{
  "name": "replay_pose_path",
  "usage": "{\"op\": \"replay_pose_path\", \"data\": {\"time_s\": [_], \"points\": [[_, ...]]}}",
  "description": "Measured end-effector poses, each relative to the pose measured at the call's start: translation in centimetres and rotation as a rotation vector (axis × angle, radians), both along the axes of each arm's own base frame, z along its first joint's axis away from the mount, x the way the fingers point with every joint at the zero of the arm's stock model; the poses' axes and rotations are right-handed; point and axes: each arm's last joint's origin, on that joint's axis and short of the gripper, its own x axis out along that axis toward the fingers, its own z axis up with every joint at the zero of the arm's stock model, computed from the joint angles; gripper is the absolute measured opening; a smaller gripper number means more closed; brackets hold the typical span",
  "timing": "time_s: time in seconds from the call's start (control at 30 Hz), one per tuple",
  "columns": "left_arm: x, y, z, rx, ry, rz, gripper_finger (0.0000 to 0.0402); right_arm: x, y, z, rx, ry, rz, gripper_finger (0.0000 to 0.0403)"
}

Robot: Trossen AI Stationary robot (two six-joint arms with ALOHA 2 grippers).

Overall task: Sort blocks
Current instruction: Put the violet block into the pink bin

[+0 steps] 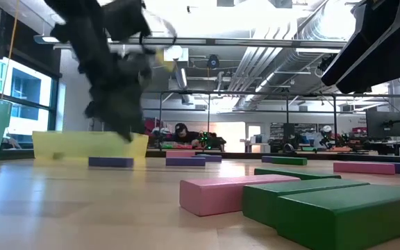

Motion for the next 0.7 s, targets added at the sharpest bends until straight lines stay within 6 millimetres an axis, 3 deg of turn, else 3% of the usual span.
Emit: {"op": "replay_pose_path", "data": {"time_s": [0.2,0.37,0.57,0.7], "points": [[0.7,-3.3,1.1,0.146,-0.049,-0.311,0.0217,0.0,0.0,0.0,0.001,-0.001,0.0,0.0196],[0.0,-4.8,-0.3,0.358,0.034,-0.57,0.0217,0.0,0.0,0.0,0.002,-0.002,0.0,0.0196],[-0.6,-3.0,-3.0,0.469,0.159,-0.463,0.0217,0.0,0.0,0.0,0.003,-0.003,0.001,0.0196],[-0.4,-1.4,-4.5,0.396,0.163,-0.413,0.0217,0.0,0.0,0.0,0.002,-0.002,0.001,0.0196]]}}
